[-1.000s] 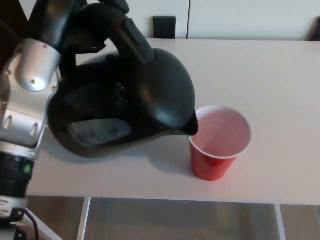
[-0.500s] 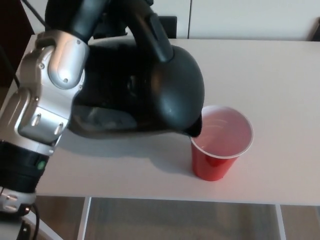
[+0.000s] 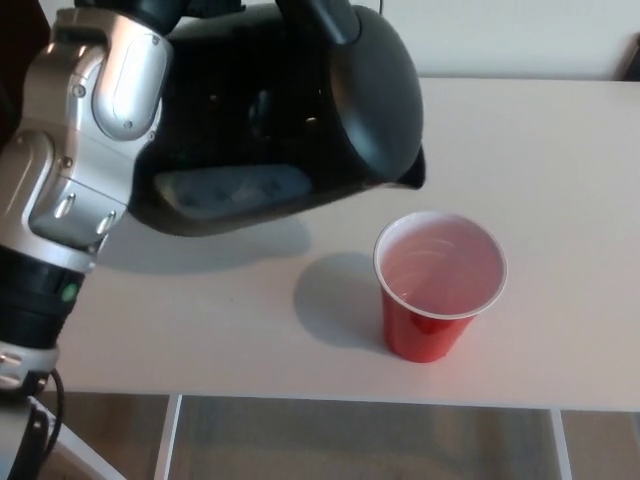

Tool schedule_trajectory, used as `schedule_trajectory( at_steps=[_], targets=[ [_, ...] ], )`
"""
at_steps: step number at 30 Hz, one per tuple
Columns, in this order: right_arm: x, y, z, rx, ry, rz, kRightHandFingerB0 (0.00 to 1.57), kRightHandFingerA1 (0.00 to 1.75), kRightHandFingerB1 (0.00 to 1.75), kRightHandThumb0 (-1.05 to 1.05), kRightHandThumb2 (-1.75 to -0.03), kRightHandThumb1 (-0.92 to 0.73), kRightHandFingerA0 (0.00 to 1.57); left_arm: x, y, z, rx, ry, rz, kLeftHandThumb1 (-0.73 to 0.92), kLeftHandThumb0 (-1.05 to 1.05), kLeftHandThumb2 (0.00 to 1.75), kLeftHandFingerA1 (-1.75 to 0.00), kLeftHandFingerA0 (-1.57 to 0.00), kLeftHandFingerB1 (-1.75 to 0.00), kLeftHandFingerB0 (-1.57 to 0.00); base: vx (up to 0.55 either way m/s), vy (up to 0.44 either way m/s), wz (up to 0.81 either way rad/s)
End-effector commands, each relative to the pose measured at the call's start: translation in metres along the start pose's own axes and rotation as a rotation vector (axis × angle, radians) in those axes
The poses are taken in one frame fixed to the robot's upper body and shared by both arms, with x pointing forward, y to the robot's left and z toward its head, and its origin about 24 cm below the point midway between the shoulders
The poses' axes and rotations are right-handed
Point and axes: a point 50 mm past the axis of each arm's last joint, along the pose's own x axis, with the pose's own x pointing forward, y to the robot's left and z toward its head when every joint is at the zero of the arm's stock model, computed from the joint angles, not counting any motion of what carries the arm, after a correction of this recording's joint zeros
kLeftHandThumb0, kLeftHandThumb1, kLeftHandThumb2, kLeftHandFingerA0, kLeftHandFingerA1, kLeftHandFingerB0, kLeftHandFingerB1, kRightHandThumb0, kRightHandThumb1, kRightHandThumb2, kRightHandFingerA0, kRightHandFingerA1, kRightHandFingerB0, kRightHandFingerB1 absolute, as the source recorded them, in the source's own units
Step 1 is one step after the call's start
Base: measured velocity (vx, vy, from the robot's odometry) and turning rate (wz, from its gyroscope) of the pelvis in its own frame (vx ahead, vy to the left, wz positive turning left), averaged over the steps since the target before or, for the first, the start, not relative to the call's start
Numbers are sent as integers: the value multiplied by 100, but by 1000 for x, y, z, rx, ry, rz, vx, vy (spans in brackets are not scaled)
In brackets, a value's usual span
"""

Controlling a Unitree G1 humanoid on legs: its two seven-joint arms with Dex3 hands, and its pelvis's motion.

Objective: The robot walk towards a table in front and uses its left hand to pick up the pot from the base and pour water to the cup on the right hand side

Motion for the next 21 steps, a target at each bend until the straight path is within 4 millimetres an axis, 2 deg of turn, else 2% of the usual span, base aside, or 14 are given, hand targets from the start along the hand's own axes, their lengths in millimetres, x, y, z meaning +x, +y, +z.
schedule_trajectory(
  at_steps=[1,2,3,4,5,8,9,13,16,21],
  targets=[
    [0,-7,2,-12,10,-19,55,45,42,-19,-57,-58,65,9,12,16,115,-169,120,66,-19,60,-173,-91,-117,-73,0,0,0],
    [-1,-7,2,-15,9,-20,56,46,43,-20,-57,-58,65,9,11,16,132,-182,122,61,-26,62,-167,-93,-81,-90,0,0,0],
    [-1,-7,2,-20,6,-19,56,46,43,-20,-57,-58,65,9,10,17,148,-192,126,61,-26,62,-167,-93,-81,-90,0,0,0],
    [-1,-7,3,-21,4,-16,55,46,43,-19,-58,-59,65,9,9,18,169,-202,133,59,-25,57,-161,-98,-62,-93,0,0,0],
    [0,-6,4,-19,2,-16,56,46,43,-18,-58,-59,65,9,7,20,181,-215,137,56,-34,63,-157,-103,-54,-89,0,0,0],
    [1,-6,6,-17,-3,-18,56,46,43,-18,-58,-59,64,9,3,24,240,-251,137,53,-35,59,-157,-104,-53,-90,0,0,0],
    [1,-5,7,-22,-3,-22,56,45,42,-18,-58,-61,63,9,2,28,250,-278,135,53,-34,60,-160,-104,-61,-89,0,0,0],
    [2,-4,11,-36,-16,-14,57,45,43,-20,-58,-61,63,8,-2,37,282,-378,136,55,-31,56,-157,-107,-49,-89,0,0,0],
    [2,-3,13,-51,-27,-10,57,45,43,-18,-58,-61,64,7,-3,41,284,-404,146,53,-33,59,-160,-106,-49,-85,0,0,0],
    [4,0,15,-39,-27,-17,58,47,43,-19,-57,-59,68,5,0,49,298,-457,164,52,-35,59,-162,-104,-51,-88,0,0,0]
  ],
)
